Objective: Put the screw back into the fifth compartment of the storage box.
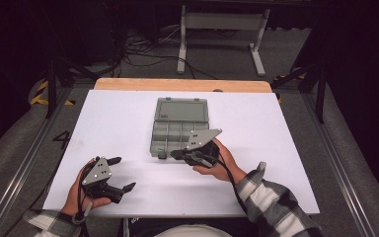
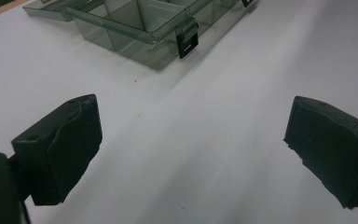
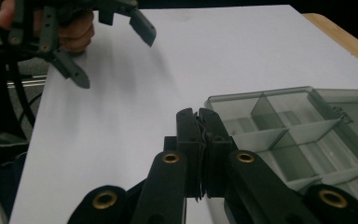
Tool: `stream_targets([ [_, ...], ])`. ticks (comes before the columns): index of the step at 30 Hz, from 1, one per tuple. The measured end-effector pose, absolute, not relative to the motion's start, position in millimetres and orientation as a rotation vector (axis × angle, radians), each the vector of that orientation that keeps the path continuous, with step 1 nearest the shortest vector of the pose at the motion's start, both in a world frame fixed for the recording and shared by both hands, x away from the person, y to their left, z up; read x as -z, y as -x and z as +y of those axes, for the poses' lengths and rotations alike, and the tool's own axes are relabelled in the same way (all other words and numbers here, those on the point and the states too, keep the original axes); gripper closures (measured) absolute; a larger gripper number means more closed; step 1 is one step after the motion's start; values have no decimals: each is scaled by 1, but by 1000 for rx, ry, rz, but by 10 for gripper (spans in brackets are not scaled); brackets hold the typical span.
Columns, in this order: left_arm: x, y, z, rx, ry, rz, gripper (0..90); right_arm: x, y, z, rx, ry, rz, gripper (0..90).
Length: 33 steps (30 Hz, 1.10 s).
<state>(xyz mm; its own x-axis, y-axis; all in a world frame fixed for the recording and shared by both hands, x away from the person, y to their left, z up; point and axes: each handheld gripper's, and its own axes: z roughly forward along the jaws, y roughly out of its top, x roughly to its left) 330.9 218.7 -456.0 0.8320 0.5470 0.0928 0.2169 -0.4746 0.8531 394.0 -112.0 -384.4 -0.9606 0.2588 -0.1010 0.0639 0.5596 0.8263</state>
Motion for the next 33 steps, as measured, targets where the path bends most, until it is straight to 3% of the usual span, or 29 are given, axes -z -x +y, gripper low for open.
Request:
stream_targets([
  [17, 455, -330, 220, -445, -2059, 549, 44, 391, -451, -51, -1227, -350, 2624, 884],
  [33, 456, -331, 220, -441, -2056, 551, 45, 406, -460, -45, -1127, -400, 2661, 882],
])
